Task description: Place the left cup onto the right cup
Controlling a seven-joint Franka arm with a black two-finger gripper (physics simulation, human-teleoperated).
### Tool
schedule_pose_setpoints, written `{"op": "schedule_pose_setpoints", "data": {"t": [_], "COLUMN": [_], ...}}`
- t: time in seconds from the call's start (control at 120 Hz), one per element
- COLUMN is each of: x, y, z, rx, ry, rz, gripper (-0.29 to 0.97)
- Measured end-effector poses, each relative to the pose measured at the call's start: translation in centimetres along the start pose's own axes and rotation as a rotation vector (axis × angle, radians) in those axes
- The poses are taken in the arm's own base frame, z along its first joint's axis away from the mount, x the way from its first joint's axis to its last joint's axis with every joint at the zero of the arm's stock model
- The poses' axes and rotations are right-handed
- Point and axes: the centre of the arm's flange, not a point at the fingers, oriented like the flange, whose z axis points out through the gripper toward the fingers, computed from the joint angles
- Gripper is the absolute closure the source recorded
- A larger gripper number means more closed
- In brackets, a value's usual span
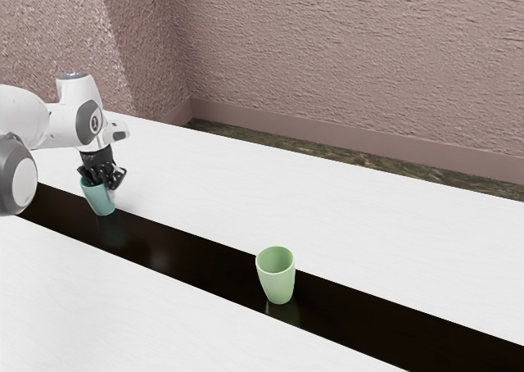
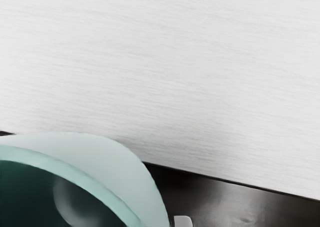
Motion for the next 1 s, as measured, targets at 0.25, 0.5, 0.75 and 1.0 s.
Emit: {"op": "schedule_pose_setpoints", "data": {"t": [0.25, 0.5, 0.75, 1.0], "x": [-0.1, 0.0, 0.2, -1.9], "y": [-0.1, 0.8, 5.6, 15.7], "z": [-0.2, -2.2, -6.2, -10.9], "rx": [0.005, 0.008, -0.002, -0.023], "ry": [-0.001, 0.014, 0.036, 0.018], "rz": [-0.003, 0.009, 0.075, 0.224], "gripper": [0.78, 0.78, 0.78, 0.78]}}
